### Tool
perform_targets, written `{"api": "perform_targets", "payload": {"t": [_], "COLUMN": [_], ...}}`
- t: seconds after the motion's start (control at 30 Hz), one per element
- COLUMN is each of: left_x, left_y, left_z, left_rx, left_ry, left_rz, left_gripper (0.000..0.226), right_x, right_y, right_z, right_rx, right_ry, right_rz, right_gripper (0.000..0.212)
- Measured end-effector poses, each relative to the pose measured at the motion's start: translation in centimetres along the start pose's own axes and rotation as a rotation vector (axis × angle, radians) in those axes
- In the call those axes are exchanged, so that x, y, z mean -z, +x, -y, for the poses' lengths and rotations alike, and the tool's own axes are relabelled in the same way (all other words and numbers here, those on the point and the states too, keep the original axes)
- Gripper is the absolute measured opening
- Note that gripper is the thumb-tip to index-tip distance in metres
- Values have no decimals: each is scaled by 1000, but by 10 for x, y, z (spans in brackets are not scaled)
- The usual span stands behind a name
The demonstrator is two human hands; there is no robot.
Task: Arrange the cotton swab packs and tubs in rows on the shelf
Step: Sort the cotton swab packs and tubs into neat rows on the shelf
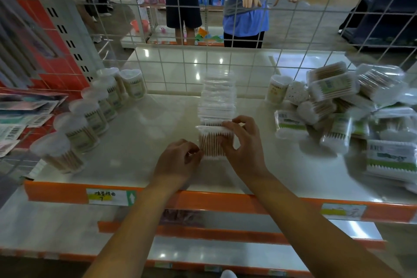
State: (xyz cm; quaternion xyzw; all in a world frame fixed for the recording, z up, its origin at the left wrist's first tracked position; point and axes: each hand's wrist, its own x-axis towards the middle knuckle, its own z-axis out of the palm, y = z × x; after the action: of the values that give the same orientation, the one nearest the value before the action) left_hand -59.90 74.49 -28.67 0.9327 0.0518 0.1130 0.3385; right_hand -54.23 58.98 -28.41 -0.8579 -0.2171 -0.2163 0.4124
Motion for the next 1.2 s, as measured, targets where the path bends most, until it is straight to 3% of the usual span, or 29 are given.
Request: {"api": "perform_targets", "payload": {"t": [0.1, 0.23, 0.37, 0.67, 0.93, 1.1, 1.2], "left_x": [3, 17, 27, -5, -56, -88, -111], "left_y": [0, 3, 5, -1, -3, 7, 15], "left_z": [1, -7, -32, -96, -138, -166, -174], "left_rx": [-1, -81, -241, -469, -485, -446, -426], "left_ry": [1, 49, 76, 179, 6, -96, -116], "left_rz": [-47, -258, -340, -154, 74, 127, 126], "left_gripper": [15, 15, 33, 30, 39, 35, 44], "right_x": [4, 15, 31, 70, 114, 143, 157], "right_y": [4, 6, 3, -17, -33, -36, -32], "right_z": [4, 6, 6, -22, -67, -95, -111], "right_rx": [12, 86, 126, 36, -104, -174, -269], "right_ry": [-69, -144, -162, -106, -78, -63, -16], "right_rz": [12, 14, 15, 43, -20, -137, -171], "right_gripper": [33, 42, 43, 31, 29, 32, 32]}}
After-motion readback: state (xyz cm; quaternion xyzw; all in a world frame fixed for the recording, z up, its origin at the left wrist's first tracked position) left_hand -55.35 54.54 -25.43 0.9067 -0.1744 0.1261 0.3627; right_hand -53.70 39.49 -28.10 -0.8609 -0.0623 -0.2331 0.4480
